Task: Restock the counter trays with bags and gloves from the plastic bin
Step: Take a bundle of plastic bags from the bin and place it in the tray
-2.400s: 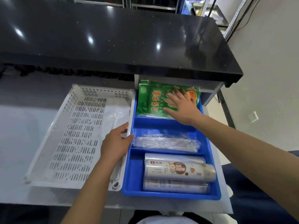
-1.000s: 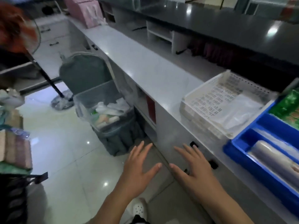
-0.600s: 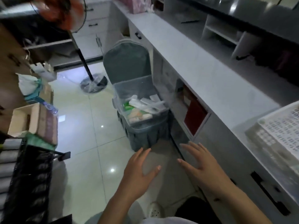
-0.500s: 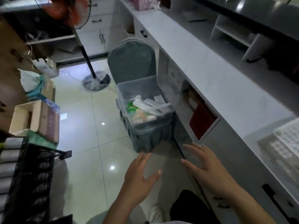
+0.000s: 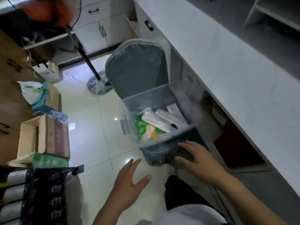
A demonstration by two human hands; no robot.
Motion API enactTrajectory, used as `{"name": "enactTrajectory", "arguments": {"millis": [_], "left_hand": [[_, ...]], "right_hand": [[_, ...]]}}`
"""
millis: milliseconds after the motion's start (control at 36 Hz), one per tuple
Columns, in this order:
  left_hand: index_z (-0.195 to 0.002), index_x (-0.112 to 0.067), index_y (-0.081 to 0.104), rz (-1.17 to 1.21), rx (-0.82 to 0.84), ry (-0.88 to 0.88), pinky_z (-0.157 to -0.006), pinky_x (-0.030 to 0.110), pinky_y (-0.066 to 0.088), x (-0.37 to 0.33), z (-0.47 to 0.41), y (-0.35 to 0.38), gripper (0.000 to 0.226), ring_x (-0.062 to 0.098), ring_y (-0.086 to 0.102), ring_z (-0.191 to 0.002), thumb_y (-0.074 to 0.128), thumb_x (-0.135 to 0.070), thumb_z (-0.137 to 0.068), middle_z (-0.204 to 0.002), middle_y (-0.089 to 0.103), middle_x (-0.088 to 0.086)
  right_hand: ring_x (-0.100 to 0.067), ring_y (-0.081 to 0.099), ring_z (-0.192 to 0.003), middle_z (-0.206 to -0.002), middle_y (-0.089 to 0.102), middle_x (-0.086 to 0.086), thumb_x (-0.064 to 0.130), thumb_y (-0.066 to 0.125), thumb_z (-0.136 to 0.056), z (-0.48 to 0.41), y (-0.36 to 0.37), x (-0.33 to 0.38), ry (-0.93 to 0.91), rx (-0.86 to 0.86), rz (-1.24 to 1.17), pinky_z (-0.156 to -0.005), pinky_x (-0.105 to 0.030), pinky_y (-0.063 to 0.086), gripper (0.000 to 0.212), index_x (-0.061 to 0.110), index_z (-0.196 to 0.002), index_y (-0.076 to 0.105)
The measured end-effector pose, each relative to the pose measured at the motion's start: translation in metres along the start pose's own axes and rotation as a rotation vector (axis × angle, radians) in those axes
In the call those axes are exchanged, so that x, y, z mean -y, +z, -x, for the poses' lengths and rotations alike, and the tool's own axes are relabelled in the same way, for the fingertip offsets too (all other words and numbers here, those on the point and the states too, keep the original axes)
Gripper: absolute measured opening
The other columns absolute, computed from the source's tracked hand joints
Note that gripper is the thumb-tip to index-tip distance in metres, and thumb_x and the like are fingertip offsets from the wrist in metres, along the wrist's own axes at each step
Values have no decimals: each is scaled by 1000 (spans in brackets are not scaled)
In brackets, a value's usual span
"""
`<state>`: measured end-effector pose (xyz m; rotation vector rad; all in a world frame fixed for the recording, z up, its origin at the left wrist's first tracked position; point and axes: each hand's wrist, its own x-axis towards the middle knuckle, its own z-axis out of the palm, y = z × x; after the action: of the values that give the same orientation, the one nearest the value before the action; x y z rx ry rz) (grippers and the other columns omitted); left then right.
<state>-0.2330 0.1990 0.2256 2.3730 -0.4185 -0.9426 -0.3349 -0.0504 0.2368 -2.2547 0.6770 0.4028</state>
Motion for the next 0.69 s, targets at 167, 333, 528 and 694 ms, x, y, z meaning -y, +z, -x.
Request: {"name": "enactTrajectory", "arguments": {"millis": [167,333,528,694], "left_hand": [[-137,-53,37,8,-31,3,-109,24,29,-27,-83,-46,58,0,32,-134,65,-55,-86,-143,34,-29],[-136,-47,38,1,88,-21,-103,11,25,-27,-142,-41,56,-6,29,-130,68,-43,-89,-143,34,-23],[-153,-27,28,-173,395,-77,-112,25,18,-9,-214,-21,77,20,20,-149,65,-46,-89,-161,24,1],[-151,-21,36,-325,493,-59,-114,39,32,-12,-309,-29,81,26,35,-142,64,-51,-81,-157,35,7]], "right_hand": [[-19,28,-143,-154,38,4,59,53,-87,-96,-12,-6,4,72,57,-115,-42,27,67,33,-146,39],[-30,17,-147,-160,24,-5,63,51,-82,-173,14,-37,106,146,192,-113,-54,20,72,34,-146,34],[-31,-8,-149,-165,-1,-1,70,37,-81,-219,54,-66,232,119,272,-113,-62,7,78,41,-150,15],[-28,-7,-149,-165,-5,6,79,20,-80,-224,87,-69,498,75,178,-113,-64,5,76,50,-148,3]]}}
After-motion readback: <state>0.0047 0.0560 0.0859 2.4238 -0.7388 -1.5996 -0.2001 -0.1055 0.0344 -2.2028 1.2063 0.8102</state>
